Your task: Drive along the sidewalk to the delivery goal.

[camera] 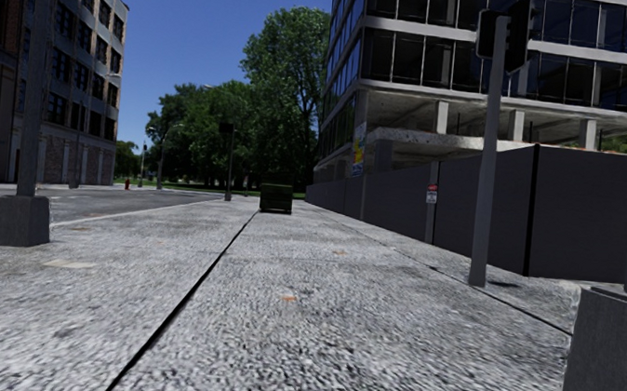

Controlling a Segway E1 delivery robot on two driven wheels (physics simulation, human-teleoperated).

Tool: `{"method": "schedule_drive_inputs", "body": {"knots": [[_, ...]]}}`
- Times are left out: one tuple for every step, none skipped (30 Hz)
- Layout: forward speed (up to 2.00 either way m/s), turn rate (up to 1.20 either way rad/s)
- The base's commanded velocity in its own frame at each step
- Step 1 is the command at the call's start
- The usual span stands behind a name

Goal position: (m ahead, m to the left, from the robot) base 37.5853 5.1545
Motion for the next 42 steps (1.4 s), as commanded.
{"method": "schedule_drive_inputs", "body": {"knots": [[2.0, -0.04], [2.0, -0.04], [2.0, 0.0], [2.0, 0.0], [2.0, 0.0], [2.0, 0.0], [2.0, 0.0], [2.0, 0.0], [2.0, 0.0], [2.0, 0.0], [2.0, 0.0], [2.0, 0.0], [2.0, 0.0], [2.0, 0.0], [2.0, 0.0], [2.0, 0.0], [2.0, 0.0], [2.0, 0.0], [2.0, 0.0], [2.0, 0.0], [2.0, 0.0], [2.0, 0.0], [2.0, 0.0], [2.0, 0.0], [2.0, 0.0], [2.0, 0.0], [2.0, 0.0], [2.0, 0.0], [2.0, 0.0], [2.0, 0.0], [2.0, 0.0], [2.0, 0.0], [2.0, 0.0], [2.0, 0.0], [2.0, 0.0], [2.0, -0.01], [2.0, -0.01], [2.0, -0.01], [2.0, -0.01], [2.0, -0.01], [2.0, -0.01], [2.0, -0.01]]}}
